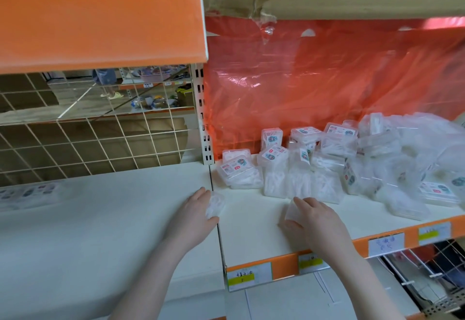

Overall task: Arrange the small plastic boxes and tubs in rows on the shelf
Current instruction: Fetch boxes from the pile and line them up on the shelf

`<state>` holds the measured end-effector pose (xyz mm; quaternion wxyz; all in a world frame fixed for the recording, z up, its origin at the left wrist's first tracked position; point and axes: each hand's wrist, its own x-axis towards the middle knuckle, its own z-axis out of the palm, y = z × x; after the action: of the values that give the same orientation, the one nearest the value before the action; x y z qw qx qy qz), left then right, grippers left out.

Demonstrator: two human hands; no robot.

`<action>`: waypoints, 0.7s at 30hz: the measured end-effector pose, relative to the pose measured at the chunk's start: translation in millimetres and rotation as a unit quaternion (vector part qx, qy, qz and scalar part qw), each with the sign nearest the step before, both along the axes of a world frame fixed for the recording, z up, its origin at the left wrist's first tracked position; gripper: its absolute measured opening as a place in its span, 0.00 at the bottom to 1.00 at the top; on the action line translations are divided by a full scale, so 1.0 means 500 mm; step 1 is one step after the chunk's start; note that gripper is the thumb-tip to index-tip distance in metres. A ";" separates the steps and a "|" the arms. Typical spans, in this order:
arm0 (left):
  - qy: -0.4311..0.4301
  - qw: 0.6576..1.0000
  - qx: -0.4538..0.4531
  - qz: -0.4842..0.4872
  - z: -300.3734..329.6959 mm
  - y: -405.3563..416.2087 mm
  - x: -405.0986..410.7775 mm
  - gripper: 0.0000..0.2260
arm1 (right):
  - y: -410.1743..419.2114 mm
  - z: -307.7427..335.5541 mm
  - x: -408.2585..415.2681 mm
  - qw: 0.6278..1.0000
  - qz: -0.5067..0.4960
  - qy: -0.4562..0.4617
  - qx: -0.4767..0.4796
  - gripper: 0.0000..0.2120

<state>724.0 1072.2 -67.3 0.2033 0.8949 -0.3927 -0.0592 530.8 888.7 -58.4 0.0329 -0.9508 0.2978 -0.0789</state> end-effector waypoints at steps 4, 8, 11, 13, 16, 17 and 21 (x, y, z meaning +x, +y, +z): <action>-0.003 1.000 -0.008 0.021 0.002 0.010 -0.004 0.19 | 0.001 0.000 0.000 1.000 -0.004 -0.006 0.018 0.30; -0.025 0.996 0.043 0.074 0.015 0.003 -0.013 0.21 | -0.006 0.003 -0.009 0.999 -0.018 0.013 0.031 0.26; -0.025 0.993 0.051 0.100 0.018 -0.006 -0.022 0.22 | -0.005 0.003 -0.015 0.999 -0.033 0.010 0.040 0.24; -0.034 0.992 0.056 0.111 0.021 -0.011 -0.027 0.19 | -0.003 0.002 -0.014 0.999 -0.033 0.008 0.035 0.22; -0.023 0.991 0.053 0.122 0.026 -0.011 -0.034 0.15 | 0.002 0.009 -0.012 0.999 -0.033 0.002 0.040 0.17; -0.014 0.991 0.049 0.124 0.027 -0.009 -0.037 0.14 | 0.003 0.013 -0.012 0.999 -0.031 -0.002 0.040 0.17; -0.004 0.992 0.019 0.128 0.030 0.001 -0.062 0.15 | 0.006 0.032 -0.017 0.998 -0.012 -0.043 0.035 0.20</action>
<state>693.2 1072.9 -52.3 0.1906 0.9419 -0.2743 -0.0361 522.4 891.5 -42.6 0.0783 -0.9410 0.3103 -0.1099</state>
